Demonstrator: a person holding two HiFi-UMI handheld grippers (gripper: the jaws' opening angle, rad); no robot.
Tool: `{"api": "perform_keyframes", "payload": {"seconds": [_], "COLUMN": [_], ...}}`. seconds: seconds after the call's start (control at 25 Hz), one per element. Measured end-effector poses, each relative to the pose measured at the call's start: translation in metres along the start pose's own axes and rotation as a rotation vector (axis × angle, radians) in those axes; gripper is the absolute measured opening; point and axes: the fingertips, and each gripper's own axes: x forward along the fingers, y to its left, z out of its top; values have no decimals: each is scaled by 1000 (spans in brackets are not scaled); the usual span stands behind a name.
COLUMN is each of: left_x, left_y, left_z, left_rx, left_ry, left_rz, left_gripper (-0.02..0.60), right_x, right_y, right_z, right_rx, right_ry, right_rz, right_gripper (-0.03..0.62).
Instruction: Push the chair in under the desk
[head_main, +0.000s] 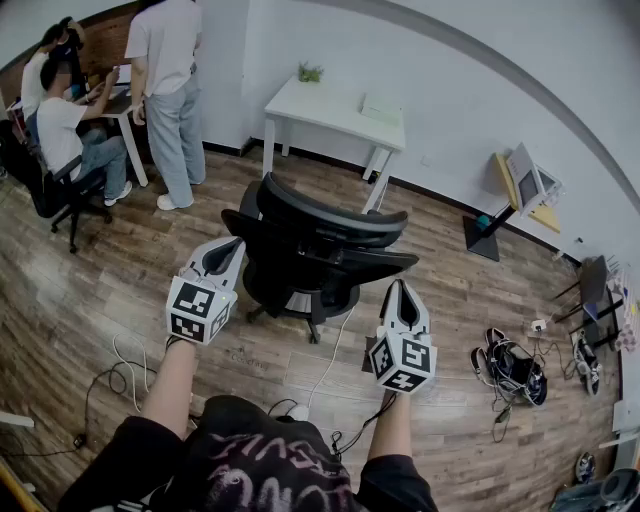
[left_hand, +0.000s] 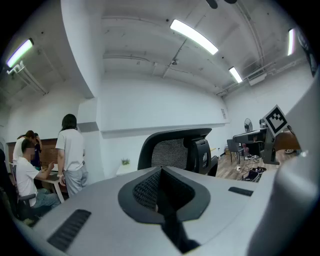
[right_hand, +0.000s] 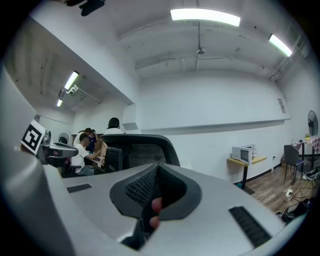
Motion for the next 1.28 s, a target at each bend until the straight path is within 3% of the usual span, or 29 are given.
{"api": "perform_keyframes", "payload": {"seconds": [0.4, 0.72, 0.96, 1.28], "left_x": [4, 3, -1, -1], "left_y": [5, 4, 17, 27], "left_z": [0, -5, -9, -16], "left_rx": [0, 51, 14, 29], "left_ry": [-3, 13, -2, 0], "left_rz": [2, -10, -27, -67], "left_gripper": [15, 15, 15, 15], "right_x": [6, 5, 2, -6], "right_y": [-1, 2, 10, 21], "right_z": [-5, -5, -4, -1], "right_rx": [-2, -23, -41, -118], "right_ry": [10, -7, -21, -23], "right_rz": [-4, -6, -27, -66], "right_gripper": [25, 28, 28, 28]}}
